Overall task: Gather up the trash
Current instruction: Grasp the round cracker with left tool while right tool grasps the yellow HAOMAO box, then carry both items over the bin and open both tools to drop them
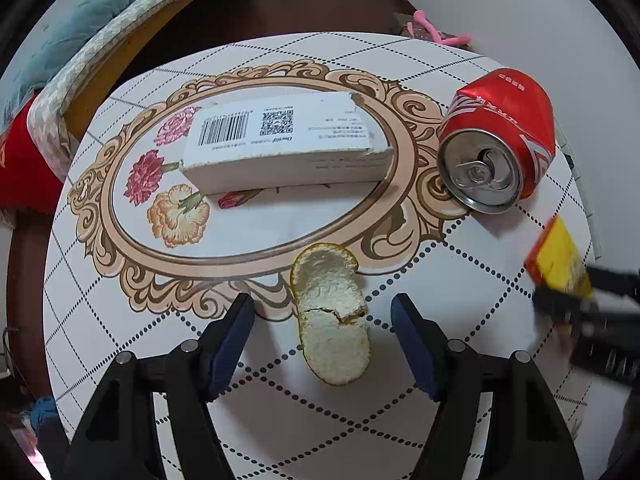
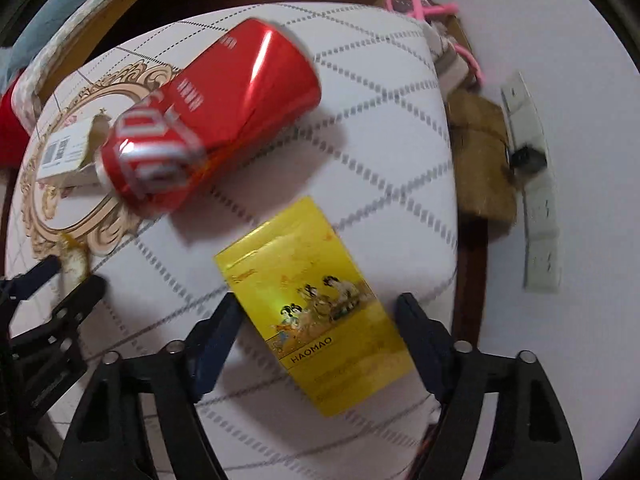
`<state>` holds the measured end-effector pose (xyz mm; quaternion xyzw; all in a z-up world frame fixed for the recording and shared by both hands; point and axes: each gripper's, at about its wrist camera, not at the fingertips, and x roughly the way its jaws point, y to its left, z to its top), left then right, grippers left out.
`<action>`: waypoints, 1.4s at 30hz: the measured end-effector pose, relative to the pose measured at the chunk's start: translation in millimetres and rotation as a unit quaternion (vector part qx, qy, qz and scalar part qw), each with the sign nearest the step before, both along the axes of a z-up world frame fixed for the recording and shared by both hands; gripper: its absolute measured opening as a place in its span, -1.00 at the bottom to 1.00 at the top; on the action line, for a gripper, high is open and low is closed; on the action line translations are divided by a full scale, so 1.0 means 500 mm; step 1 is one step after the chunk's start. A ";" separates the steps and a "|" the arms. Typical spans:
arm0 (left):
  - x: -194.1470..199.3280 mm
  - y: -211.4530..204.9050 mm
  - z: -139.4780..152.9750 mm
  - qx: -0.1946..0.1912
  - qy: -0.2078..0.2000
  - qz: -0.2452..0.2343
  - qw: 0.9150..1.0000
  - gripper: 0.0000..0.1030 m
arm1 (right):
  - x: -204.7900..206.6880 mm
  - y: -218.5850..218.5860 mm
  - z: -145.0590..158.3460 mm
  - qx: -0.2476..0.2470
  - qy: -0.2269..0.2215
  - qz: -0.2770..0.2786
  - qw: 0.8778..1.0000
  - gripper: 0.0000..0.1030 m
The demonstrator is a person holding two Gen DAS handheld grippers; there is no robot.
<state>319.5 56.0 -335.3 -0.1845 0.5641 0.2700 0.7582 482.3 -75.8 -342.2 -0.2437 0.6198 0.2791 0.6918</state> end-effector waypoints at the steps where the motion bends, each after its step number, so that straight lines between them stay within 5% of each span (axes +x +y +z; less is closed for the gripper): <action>1: 0.004 -0.005 0.000 0.002 0.000 -0.001 1.000 0.31 | -0.011 -0.005 0.001 -0.002 0.004 -0.005 1.000 0.48; 4: 0.026 -0.019 -0.004 0.009 0.000 -0.007 1.000 0.27 | -0.046 -0.010 0.002 -0.008 0.006 -0.014 1.000 0.48; 8: 0.041 -0.028 0.004 0.000 -0.009 -0.022 1.000 -0.31 | -0.068 -0.016 0.002 -0.003 -0.016 -0.024 1.000 0.48; 10: 0.055 -0.028 0.005 0.002 -0.009 -0.032 0.999 -0.44 | -0.073 -0.022 0.004 0.002 -0.021 -0.029 0.999 0.45; 17: 0.063 -0.027 0.014 0.012 -0.011 -0.045 0.999 -0.49 | -0.105 -0.036 0.017 0.016 -0.025 -0.051 0.998 0.31; 25: -0.025 -0.030 0.107 0.057 -0.046 -0.057 0.996 -0.49 | -0.161 -0.046 0.075 0.065 -0.042 -0.070 0.995 0.27; 34: -0.221 0.046 0.263 0.111 -0.102 -0.028 0.988 -0.49 | -0.258 -0.003 0.211 0.140 -0.077 -0.043 0.986 0.26; 42: -0.396 0.142 0.342 0.147 -0.114 0.010 0.983 -0.49 | -0.423 0.098 0.312 0.202 -0.062 0.007 0.977 0.25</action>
